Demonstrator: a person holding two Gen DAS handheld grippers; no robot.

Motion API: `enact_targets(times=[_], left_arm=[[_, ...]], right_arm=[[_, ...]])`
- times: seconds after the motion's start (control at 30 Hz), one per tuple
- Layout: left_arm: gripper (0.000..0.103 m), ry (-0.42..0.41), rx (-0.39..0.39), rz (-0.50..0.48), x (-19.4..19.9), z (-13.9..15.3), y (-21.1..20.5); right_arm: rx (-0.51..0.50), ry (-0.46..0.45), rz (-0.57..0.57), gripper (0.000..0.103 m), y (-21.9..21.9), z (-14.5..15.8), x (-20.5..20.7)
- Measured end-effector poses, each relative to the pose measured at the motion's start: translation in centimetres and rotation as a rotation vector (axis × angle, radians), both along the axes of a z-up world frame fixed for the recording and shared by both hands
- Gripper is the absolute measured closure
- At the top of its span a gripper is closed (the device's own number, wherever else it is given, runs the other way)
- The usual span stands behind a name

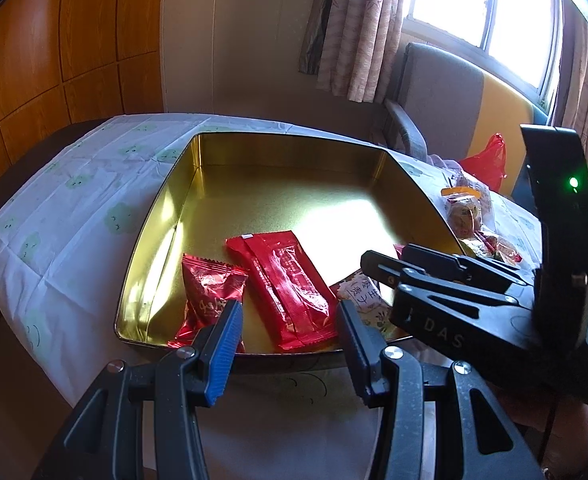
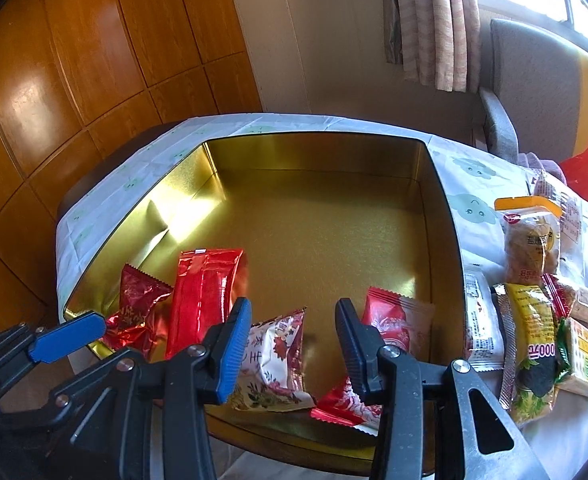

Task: Organize snacks
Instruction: 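Lower the peanut-candy bag into the gold tin and open the right tool, then grasp the WEIDAN cracker pack with the right tool while the left tool grasps the yellow bag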

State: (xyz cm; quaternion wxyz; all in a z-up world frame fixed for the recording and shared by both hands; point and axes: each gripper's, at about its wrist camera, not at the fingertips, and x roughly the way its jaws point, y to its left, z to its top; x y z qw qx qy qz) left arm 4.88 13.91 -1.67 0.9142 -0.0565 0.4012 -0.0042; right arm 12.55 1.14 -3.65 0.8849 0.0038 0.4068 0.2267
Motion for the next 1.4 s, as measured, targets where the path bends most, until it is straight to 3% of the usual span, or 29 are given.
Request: enact_targets(times=[0.4,0.53,0.77,0.93,1.23,1.4], left_arm=[[0.054,-0.001,0.011,-0.008,-0.2,0.0,-0.4],[0.054,-0.005,0.014,-0.021,-0.3,0.1,-0.8],[0.054,-0.011,-0.066,-0.113,-0.6,0.4,-2.3],[0.054,-0.015,-0.075,-0.190,-1.2,0.5,-4.4],[0.054,0.006,-0.057,-0.296,-2.3,-0.2,-8.0],[0.054,0.017,-0.044,-0.315,-2.8,-0.3,-9.1]], right_arm=[[0.005,-0.041,-0.052,0.056,-2.3,1.1,-1.9],[0.023,-0.052,-0.100,0.049,-4.0,1.7,-2.4],[0.034,-0.086,-0.197,0.049,-8.1,2.3,-3.6],[0.037,-0.059,-0.293,0.046,-12.4,1.4,-4.5],[-0.022,0.064,-0.442,0.045,-19.9,-3.1,-6.6],[-0.004,0.040,-0.494,0.045,-21.8,-2.1,-4.8]])
